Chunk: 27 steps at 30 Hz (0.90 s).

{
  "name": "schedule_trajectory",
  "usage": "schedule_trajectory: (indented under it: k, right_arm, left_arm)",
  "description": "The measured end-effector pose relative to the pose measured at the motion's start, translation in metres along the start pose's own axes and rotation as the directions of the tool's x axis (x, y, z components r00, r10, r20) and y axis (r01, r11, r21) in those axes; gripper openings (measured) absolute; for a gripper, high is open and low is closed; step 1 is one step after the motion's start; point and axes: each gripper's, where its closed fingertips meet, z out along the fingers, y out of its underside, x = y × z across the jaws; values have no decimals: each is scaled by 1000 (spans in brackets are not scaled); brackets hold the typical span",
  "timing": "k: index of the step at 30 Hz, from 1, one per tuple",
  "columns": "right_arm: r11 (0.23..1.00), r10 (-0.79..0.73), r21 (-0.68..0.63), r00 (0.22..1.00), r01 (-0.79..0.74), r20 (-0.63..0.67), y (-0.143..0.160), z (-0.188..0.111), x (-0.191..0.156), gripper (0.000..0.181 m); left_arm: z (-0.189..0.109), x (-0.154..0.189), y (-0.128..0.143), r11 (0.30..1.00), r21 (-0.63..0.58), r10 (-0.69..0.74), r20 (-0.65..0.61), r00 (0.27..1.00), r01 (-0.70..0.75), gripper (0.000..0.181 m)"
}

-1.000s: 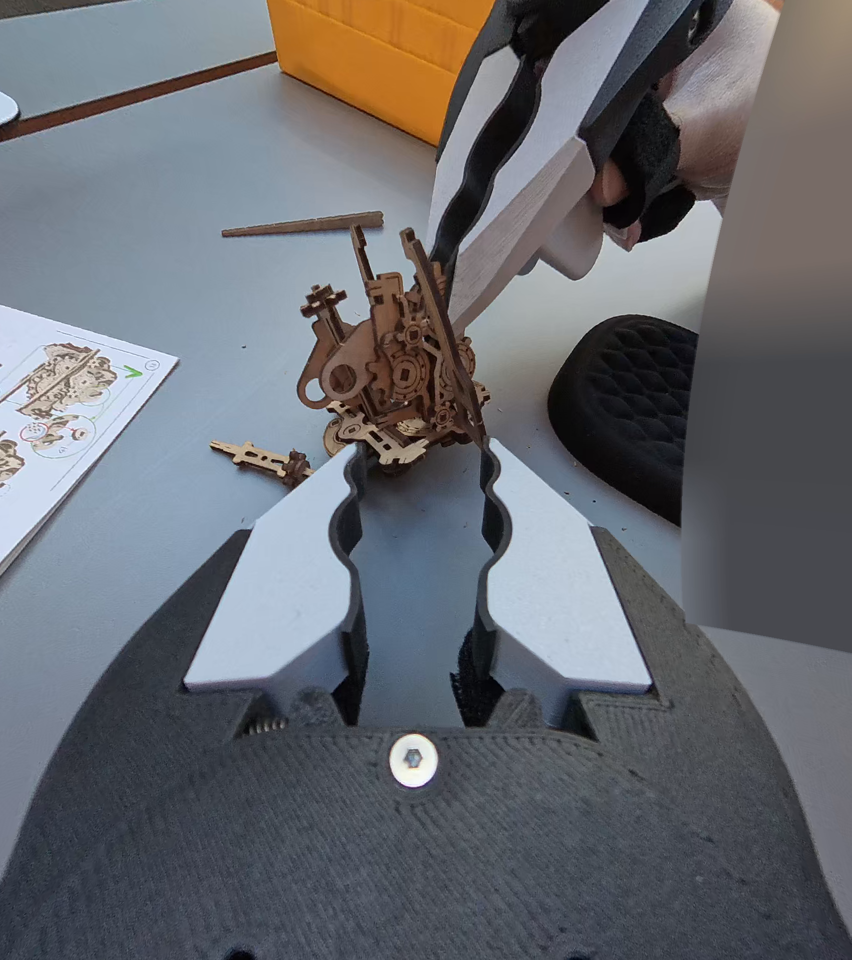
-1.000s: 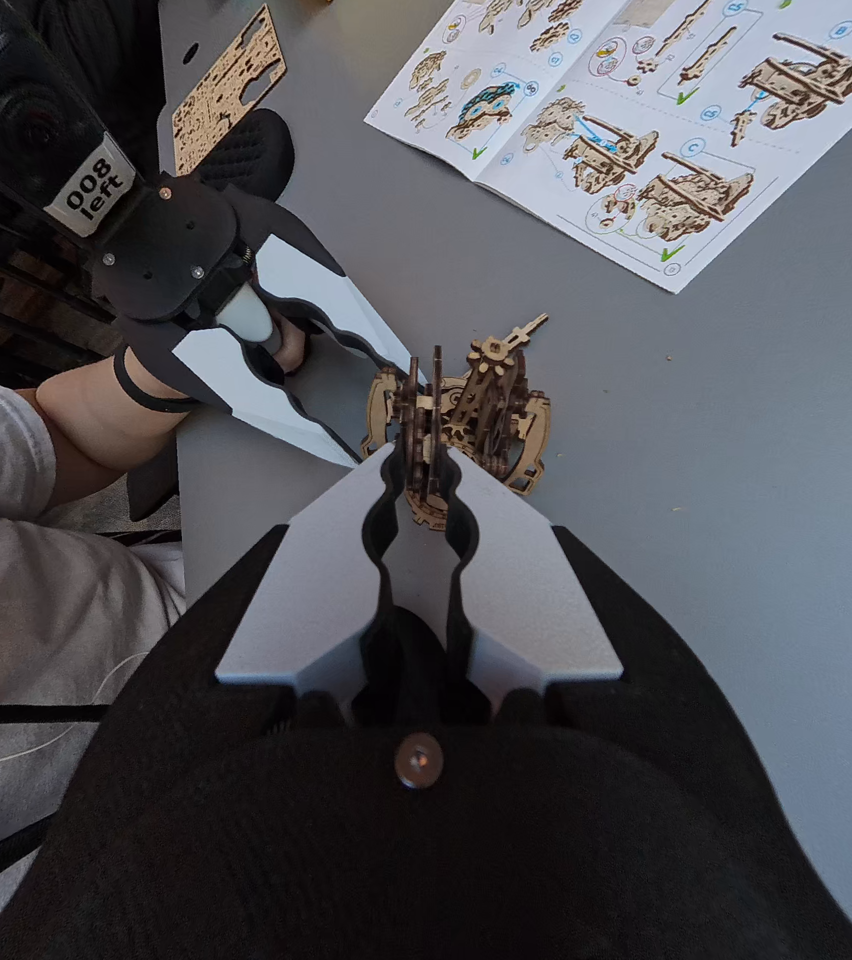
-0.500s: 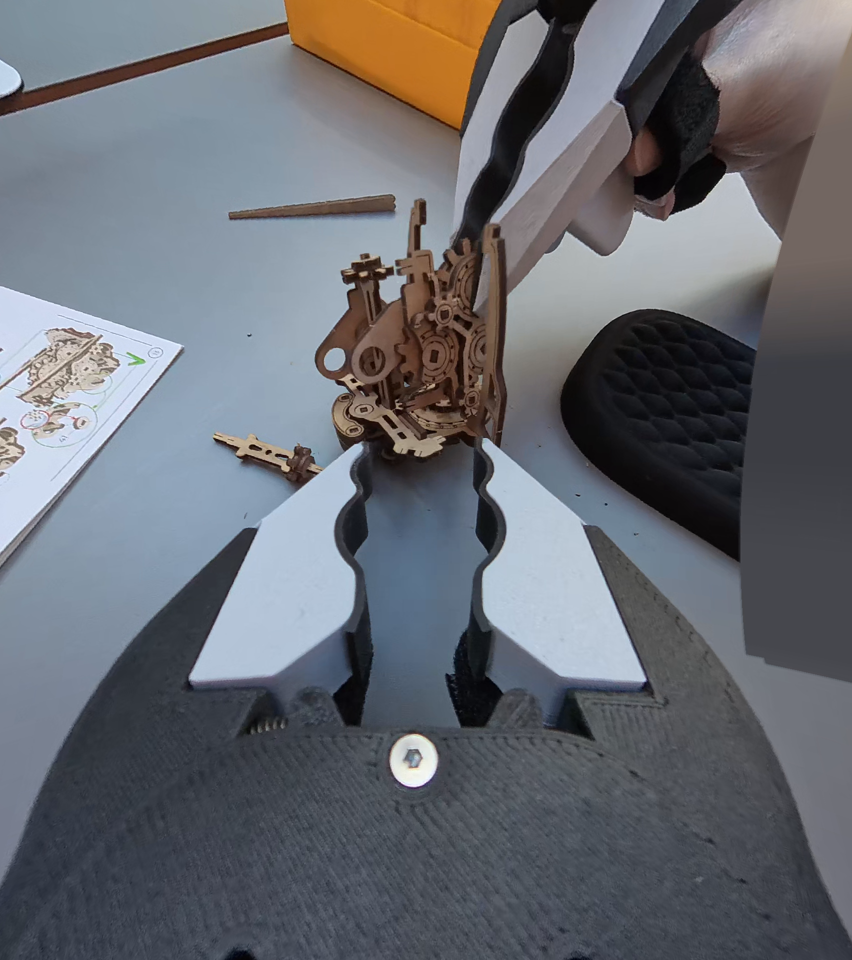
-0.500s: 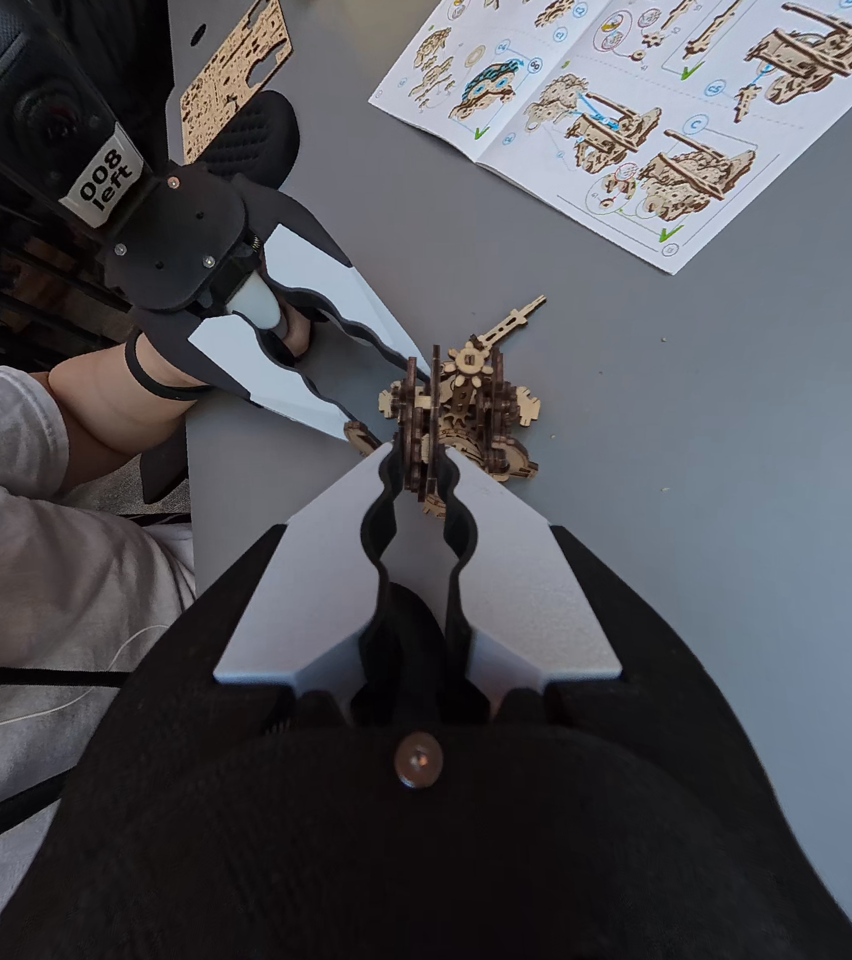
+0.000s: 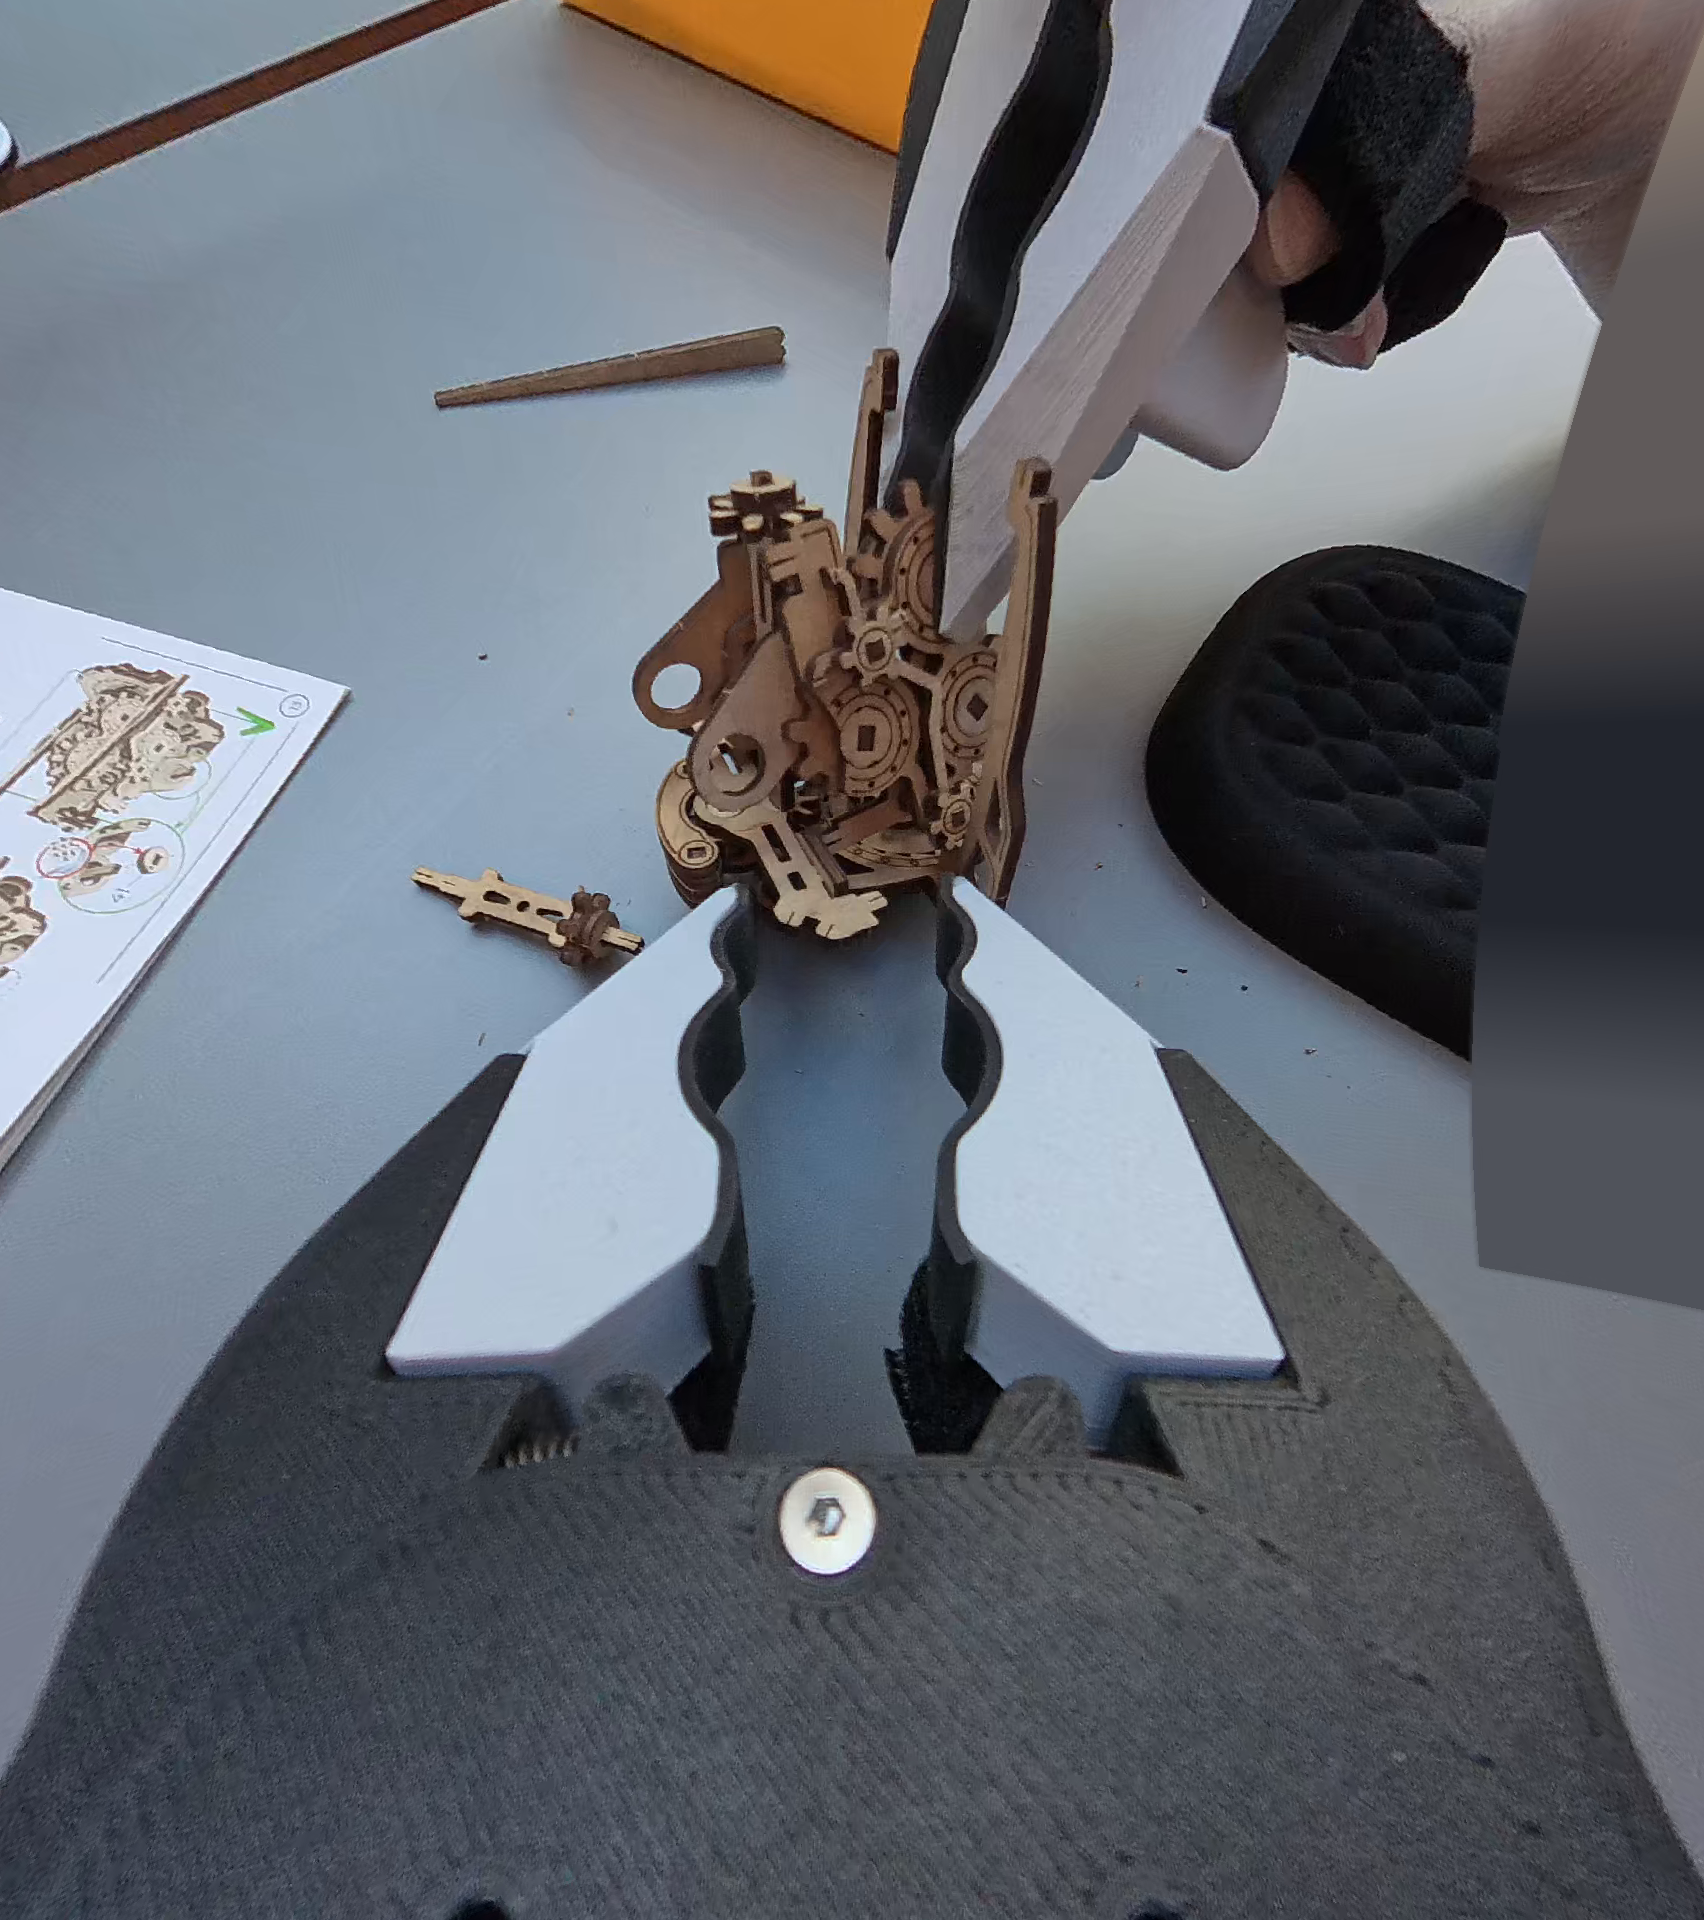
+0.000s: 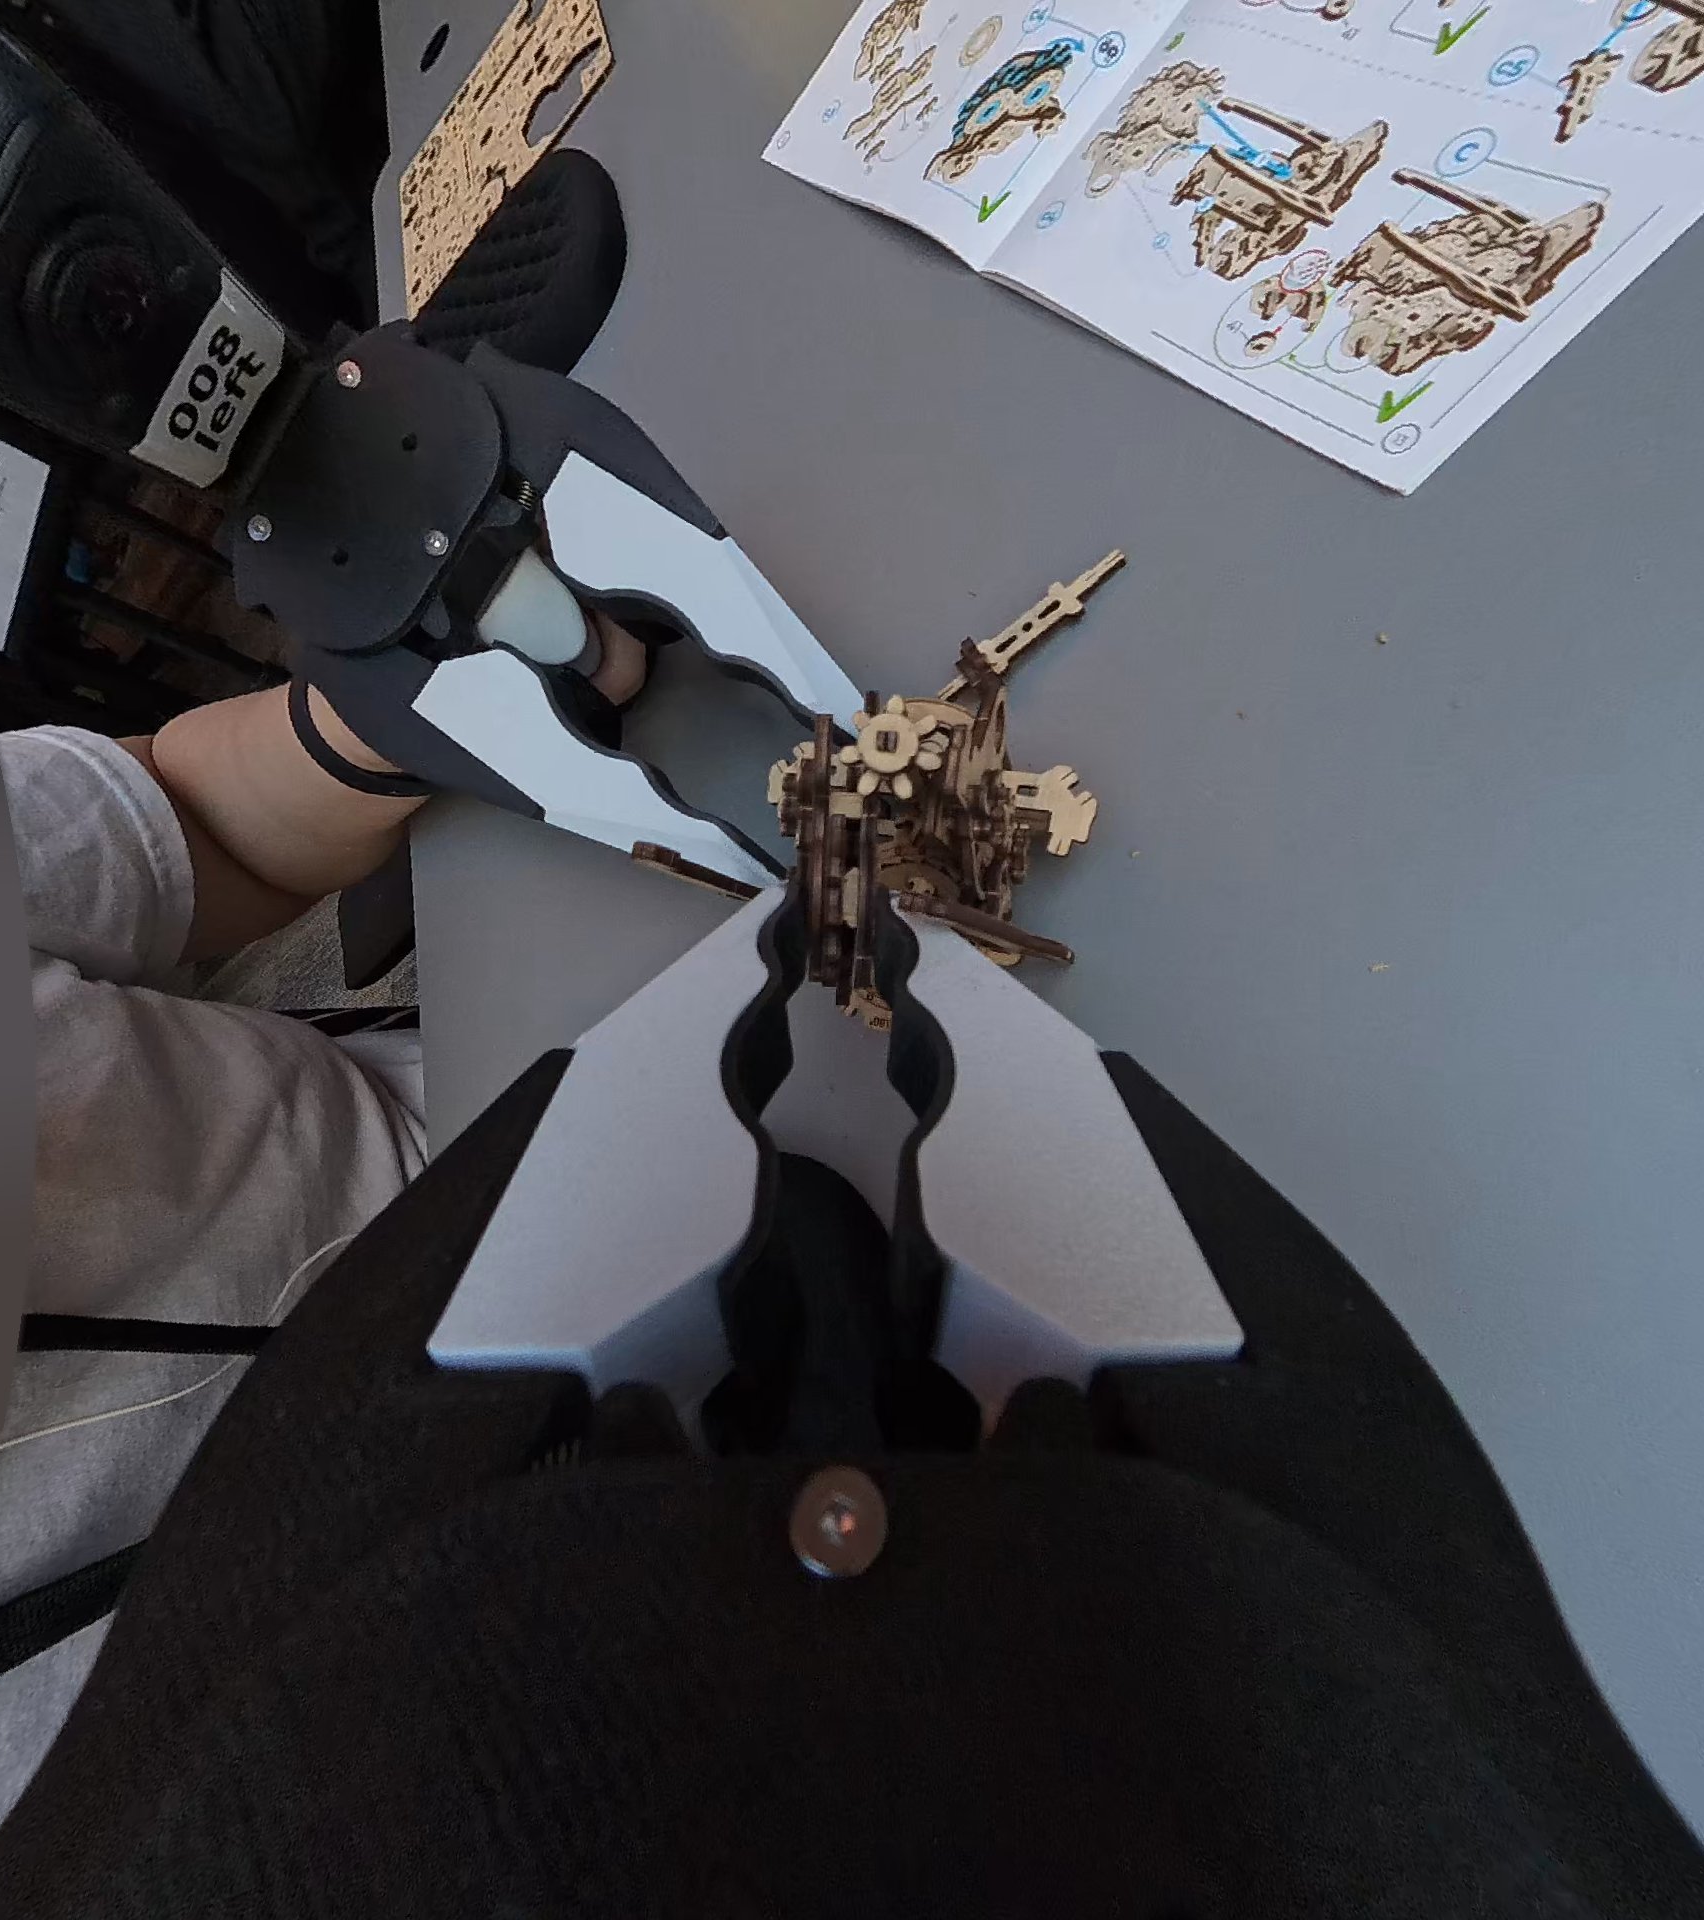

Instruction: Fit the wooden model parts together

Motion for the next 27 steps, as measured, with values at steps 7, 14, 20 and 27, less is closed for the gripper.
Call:
schedule_trajectory:
  k: [7, 14, 20, 27]
  right_arm:
    - [1000, 19, -22, 1000, -19, 5, -1, 1, 1, 11]
    - [999, 0, -44, 1000, 0, 9, -2, 3, 1, 11]
    - [999, -18, -42, 1000, 18, -5, -2, 3, -1, 11]
    - [999, -23, -39, 1000, 22, -15, -2, 4, -1, 11]
  left_arm:
    - [0, 0, 0, 1000, 3, -11, -9, 1000, 11, 31]
    - [-3, 1, -4, 996, 33, -76, -60, 995, 78, 32]
    - [-12, 11, -6, 962, 28, -254, -262, 931, 271, 42]
    - [-14, 9, -5, 953, 27, -285, -259, 923, 302, 35]
